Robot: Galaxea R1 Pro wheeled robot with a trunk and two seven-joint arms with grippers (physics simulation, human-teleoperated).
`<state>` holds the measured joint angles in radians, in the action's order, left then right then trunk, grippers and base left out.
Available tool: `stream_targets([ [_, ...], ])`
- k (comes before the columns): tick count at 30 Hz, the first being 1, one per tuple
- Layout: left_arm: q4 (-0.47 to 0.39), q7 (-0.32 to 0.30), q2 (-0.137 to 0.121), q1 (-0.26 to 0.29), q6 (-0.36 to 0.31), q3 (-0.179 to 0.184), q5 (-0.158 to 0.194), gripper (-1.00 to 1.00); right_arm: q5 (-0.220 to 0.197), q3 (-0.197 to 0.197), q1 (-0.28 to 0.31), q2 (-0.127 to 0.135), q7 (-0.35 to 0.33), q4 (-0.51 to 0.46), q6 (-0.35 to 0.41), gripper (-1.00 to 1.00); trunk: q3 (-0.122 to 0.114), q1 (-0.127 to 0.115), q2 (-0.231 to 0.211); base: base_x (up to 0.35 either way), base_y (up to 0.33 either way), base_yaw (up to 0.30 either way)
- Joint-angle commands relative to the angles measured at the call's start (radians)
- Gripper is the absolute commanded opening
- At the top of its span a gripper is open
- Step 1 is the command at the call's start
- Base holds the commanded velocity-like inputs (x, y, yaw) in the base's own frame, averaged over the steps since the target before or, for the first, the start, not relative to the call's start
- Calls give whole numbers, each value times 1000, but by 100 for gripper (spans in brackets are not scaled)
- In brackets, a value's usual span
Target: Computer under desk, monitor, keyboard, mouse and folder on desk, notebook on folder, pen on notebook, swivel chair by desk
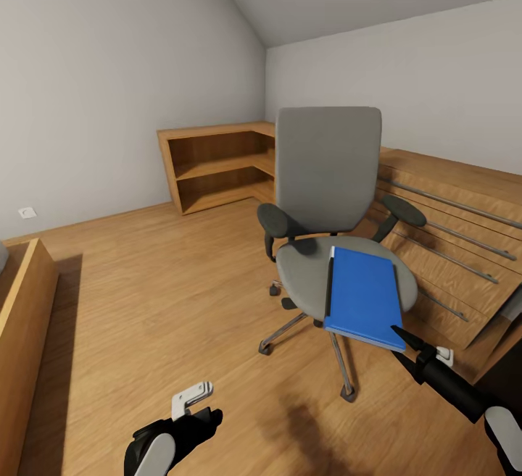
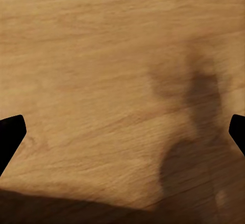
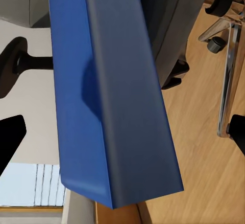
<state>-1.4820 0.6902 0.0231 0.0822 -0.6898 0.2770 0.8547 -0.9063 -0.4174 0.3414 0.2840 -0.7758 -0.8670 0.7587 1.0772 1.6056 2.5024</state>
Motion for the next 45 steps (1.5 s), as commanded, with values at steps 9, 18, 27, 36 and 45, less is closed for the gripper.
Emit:
stream_targets([
  [9,0,11,0,1,0,1,10,100,-3,2,1,-1,-2,0,7,100,1,0,0,0,0,0],
  [18,0,10,0,1,0,0,9,100,-3,10,1,0,-2,0,7,100,1,0,0,0,0,0],
  [27,0,9,0,1,0,1,9,100,-3,11,1,0,-2,0,7,100,1,0,0,0,0,0],
  [36,0,10,0,1,0,1,9,100,-2,13,1,0,-3,0,10,100,1,0,0,0,0,0],
  [45,0,9,0,1,0,1,9,100,-2,37,1,0,-2,-1,12,-100,1,0,0,0,0,0],
])
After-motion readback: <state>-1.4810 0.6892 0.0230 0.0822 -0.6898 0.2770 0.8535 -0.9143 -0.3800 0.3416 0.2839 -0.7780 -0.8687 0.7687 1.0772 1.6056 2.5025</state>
